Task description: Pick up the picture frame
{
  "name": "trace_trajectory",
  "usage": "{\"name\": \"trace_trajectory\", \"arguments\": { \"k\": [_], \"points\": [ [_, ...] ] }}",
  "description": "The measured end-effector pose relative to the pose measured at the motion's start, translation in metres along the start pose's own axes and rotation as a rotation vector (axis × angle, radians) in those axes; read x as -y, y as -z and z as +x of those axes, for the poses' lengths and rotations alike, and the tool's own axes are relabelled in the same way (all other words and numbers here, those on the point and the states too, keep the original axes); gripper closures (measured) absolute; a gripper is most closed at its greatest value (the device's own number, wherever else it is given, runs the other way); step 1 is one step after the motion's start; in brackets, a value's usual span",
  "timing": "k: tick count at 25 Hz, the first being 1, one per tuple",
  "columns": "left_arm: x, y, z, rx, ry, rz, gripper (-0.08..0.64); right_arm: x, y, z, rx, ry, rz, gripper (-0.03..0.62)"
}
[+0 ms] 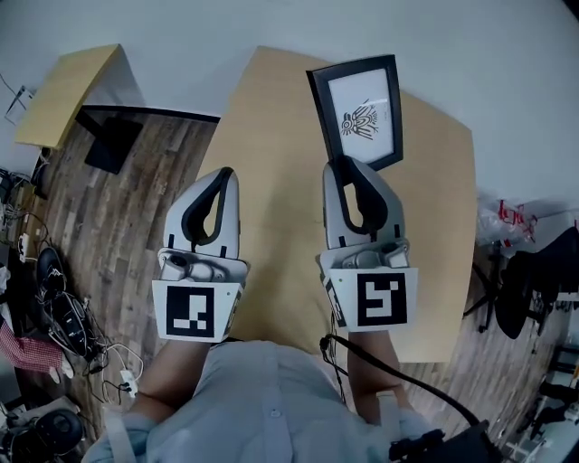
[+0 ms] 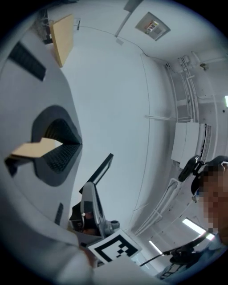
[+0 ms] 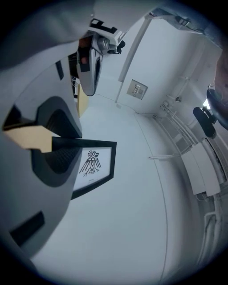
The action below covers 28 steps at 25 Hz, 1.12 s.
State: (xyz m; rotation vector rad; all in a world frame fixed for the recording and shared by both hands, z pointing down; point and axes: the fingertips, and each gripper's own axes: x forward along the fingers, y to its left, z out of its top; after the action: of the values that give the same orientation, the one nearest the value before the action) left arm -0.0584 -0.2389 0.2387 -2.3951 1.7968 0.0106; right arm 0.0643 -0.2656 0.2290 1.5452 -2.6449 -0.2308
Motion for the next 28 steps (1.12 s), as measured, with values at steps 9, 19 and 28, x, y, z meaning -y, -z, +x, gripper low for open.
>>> {"name": "trace_trajectory", "arguments": {
  "k": [9, 19, 28],
  "points": [
    [0.016, -0.031, -0.024, 0.047, -0.01, 0.001, 0.558, -0.016, -0.018, -0.045, 0.05, 0.014, -0.011, 0.529],
    [0.017, -0.046, -0.028, 0.087, -0.006, 0.018, 0.558, -0.023, -0.033, -0.052, 0.101, 0.015, -0.026, 0.529],
    [0.028, -0.052, -0.025, 0.1, 0.014, 0.037, 0.558, -0.026, -0.038, -0.054, 0.122, -0.001, -0.03, 0.529]
  ]
}}
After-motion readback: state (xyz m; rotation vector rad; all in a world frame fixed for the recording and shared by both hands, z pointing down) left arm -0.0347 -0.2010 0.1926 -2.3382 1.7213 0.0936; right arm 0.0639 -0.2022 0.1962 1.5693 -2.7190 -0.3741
